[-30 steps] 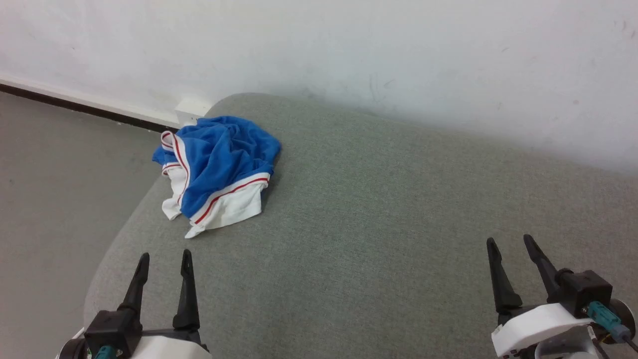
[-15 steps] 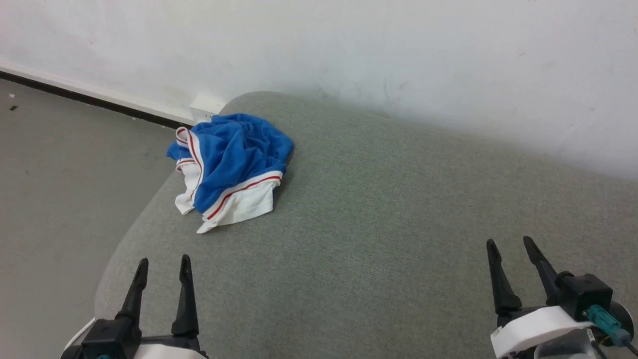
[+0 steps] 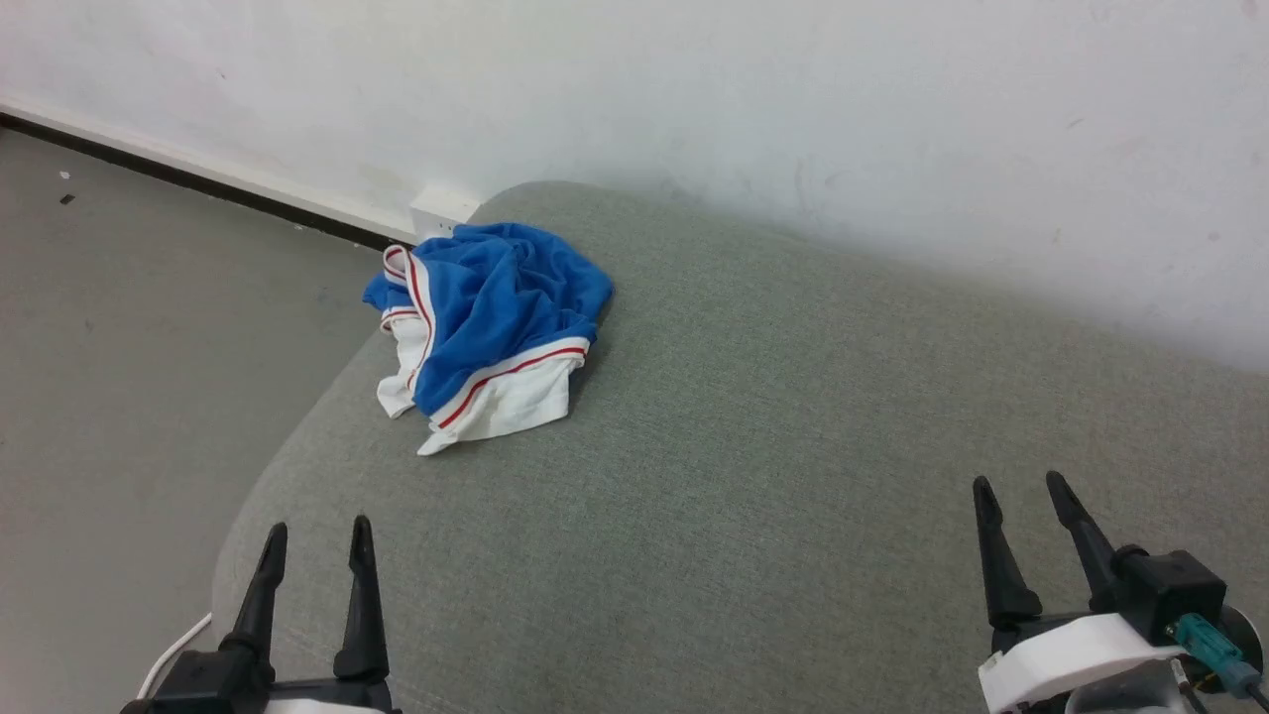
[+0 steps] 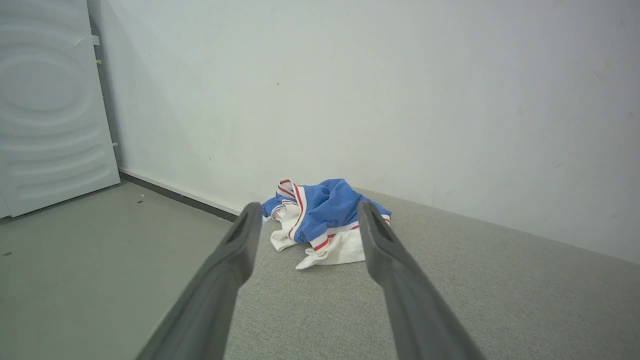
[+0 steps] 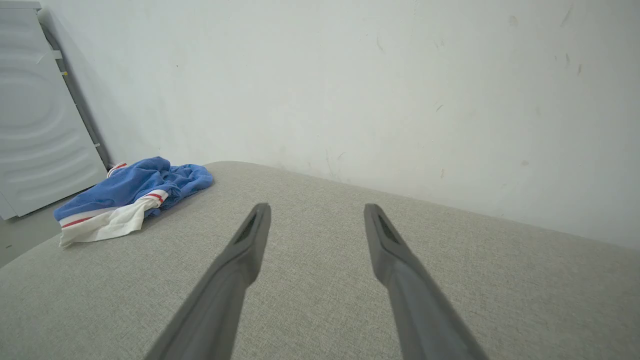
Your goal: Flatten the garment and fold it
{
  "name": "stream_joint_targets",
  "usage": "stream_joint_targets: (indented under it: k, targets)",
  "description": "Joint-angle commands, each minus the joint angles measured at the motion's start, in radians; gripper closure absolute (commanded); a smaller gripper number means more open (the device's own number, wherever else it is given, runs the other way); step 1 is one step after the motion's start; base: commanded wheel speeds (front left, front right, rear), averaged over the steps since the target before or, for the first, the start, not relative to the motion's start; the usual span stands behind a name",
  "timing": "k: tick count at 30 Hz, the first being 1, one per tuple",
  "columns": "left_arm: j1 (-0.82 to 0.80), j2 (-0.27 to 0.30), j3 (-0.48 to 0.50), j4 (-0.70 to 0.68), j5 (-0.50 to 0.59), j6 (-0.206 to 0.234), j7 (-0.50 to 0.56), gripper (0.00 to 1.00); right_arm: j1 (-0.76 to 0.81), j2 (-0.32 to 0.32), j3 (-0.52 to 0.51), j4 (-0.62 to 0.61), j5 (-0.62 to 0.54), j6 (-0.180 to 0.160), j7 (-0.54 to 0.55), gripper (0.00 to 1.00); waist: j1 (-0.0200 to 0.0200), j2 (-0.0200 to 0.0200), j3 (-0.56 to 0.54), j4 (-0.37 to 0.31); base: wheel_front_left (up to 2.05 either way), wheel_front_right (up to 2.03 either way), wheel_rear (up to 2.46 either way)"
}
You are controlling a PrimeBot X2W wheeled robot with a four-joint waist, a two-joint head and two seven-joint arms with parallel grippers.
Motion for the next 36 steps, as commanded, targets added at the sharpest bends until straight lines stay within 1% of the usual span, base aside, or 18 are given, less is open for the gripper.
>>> stream_joint_targets:
  k: [1, 6, 8, 12, 15, 19, 21, 22, 25, 28, 33, 36]
  targets:
    - [0.009, -0.005, 0.004, -0.005, -0.011, -0.006, -0.006, 0.00, 0.009, 0.003, -0.002, 0.001, 0.006, -0.001, -0.005, 0.00, 0.0000, -0.0001, 0.001, -0.001, 0.00, 0.00, 0.00]
    - [0.008, -0.005, 0.004, -0.005, -0.010, -0.006, -0.006, 0.00, 0.008, 0.003, -0.003, 0.001, 0.006, -0.001, -0.005, 0.00, 0.0000, -0.0001, 0.004, -0.004, 0.00, 0.00, 0.00]
    - [0.004, -0.005, 0.005, -0.007, -0.027, 0.002, -0.006, 0.00, 0.008, 0.003, -0.003, 0.000, 0.006, -0.001, -0.005, 0.00, 0.0000, -0.0001, 0.007, -0.005, 0.00, 0.00, 0.00]
    - [-0.034, -0.005, 0.010, -0.069, -0.082, 0.024, -0.006, 0.00, 0.008, 0.003, -0.009, -0.009, 0.000, -0.001, -0.005, 0.00, 0.0000, -0.0001, 0.026, -0.003, 0.00, 0.00, 0.00]
    - [-0.070, 0.000, 0.009, -0.112, -0.093, 0.022, 0.004, 0.00, 0.006, 0.003, -0.019, -0.019, -0.010, -0.001, -0.005, 0.00, 0.0000, -0.0001, 0.046, -0.001, 0.00, 0.00, 0.00]
    - [-0.211, 0.052, 0.003, -0.209, -0.110, -0.004, 0.102, 0.00, -0.004, 0.003, -0.043, -0.050, -0.044, -0.001, -0.004, 0.00, 0.0000, -0.0001, 0.104, 0.007, 0.00, 0.00, 0.00]
    - [-0.308, 0.078, 0.011, -0.225, -0.135, -0.013, 0.163, 0.00, -0.013, 0.003, -0.053, -0.073, -0.060, -0.001, 0.002, 0.00, 0.0000, -0.0001, 0.133, 0.008, 0.00, 0.00, 0.00]
    - [-0.357, 0.104, 0.012, -0.222, -0.136, -0.022, 0.194, 0.00, -0.020, 0.003, -0.055, -0.085, -0.067, -0.001, 0.007, 0.00, 0.0000, -0.0001, 0.146, 0.004, 0.00, 0.00, 0.00]
    - [-0.501, 0.170, 0.018, -0.179, -0.151, -0.041, 0.276, 0.00, -0.044, 0.003, -0.058, -0.127, -0.083, -0.001, 0.019, 0.00, 0.0000, -0.0001, 0.181, -0.014, 0.00, 0.00, 0.00]
    - [-0.624, 0.226, 0.011, -0.092, -0.180, -0.059, 0.362, 0.00, -0.064, 0.003, -0.047, -0.178, -0.098, -0.001, 0.038, 0.00, 0.0000, -0.0001, 0.215, -0.040, 0.00, 0.00, 0.00]
    - [-0.799, 0.320, -0.022, 0.100, -0.225, -0.082, 0.472, 0.00, -0.095, 0.003, -0.030, -0.276, -0.133, -0.001, 0.082, 0.00, 0.0000, -0.0001, 0.294, -0.086, 0.00, 0.00, 0.00]
    - [-0.872, 0.357, -0.057, 0.215, -0.258, -0.090, 0.514, 0.00, -0.108, 0.003, -0.023, -0.332, -0.155, -0.001, 0.113, 0.00, 0.0000, -0.0001, 0.344, -0.111, 0.00, 0.00, 0.00]
